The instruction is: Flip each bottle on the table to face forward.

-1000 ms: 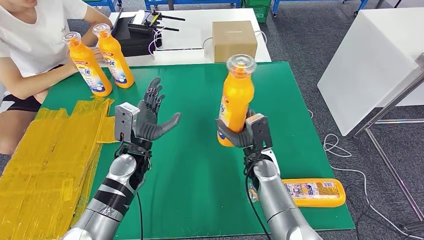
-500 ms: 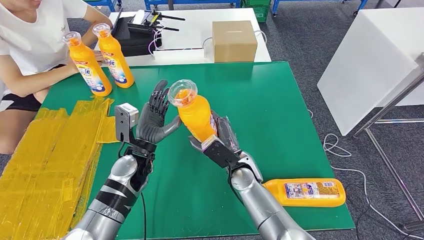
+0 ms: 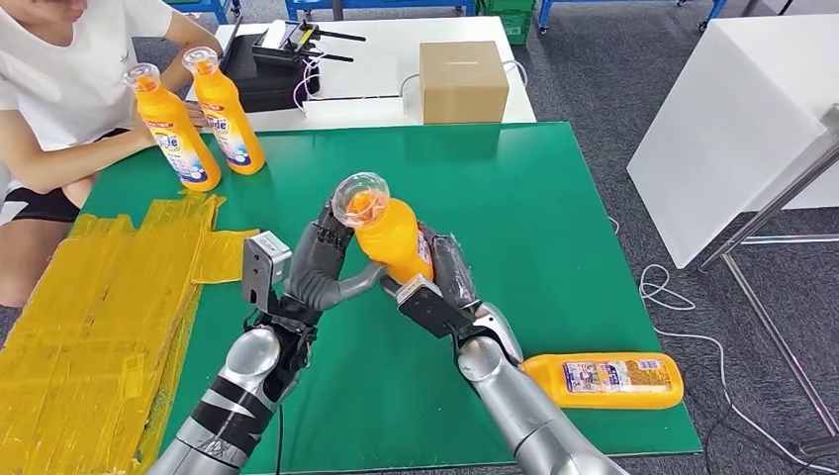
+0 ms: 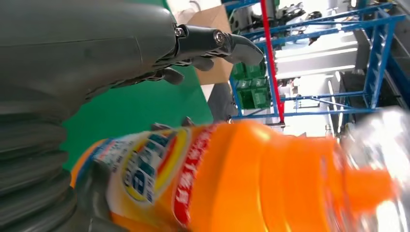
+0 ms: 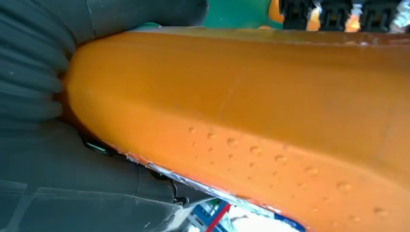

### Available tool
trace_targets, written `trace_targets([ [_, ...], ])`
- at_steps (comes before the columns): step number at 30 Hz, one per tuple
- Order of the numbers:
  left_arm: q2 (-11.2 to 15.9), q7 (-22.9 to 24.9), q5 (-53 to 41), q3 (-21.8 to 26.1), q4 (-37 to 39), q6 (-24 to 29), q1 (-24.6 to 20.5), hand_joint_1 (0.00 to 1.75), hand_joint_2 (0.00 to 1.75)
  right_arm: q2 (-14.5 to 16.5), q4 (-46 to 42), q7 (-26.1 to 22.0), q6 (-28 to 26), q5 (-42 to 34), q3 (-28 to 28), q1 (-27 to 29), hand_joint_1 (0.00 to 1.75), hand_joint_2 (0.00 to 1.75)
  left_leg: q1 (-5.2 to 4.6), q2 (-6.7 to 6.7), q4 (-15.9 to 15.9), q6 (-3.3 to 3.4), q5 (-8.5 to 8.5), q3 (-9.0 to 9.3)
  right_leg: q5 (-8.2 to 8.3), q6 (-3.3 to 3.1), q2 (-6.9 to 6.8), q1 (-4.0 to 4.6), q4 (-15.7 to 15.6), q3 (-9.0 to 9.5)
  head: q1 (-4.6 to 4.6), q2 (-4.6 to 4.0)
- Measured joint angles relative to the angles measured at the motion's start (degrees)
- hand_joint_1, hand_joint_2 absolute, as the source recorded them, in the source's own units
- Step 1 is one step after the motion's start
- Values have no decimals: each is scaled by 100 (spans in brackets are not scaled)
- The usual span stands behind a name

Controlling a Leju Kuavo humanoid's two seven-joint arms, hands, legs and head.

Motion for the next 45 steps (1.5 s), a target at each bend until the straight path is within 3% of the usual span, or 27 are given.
trace_targets([
  [17,2,-6,-86,-198,-135,104,43,0,175,0,-210,-61,46,-365,-93,153,175,175,1,-1,0,0,0,0,0,0,-1,1,0,0,1,0],
  [28,13,-8,-185,-255,-135,166,46,0,175,14,-410,4,-338,-709,-493,210,175,175,1,0,0,0,0,-1,0,0,-1,0,0,0,1,0],
  [42,8,-6,-205,-344,-135,165,43,0,175,125,-326,5,-411,-371,-487,207,175,175,2,0,0,0,0,-1,0,0,-1,1,1,-1,1,0],
  [45,1,4,-206,-379,-133,151,25,0,175,190,-252,60,-414,159,-175,202,175,175,1,0,-1,0,0,-2,0,0,-1,1,1,-1,1,0],
])
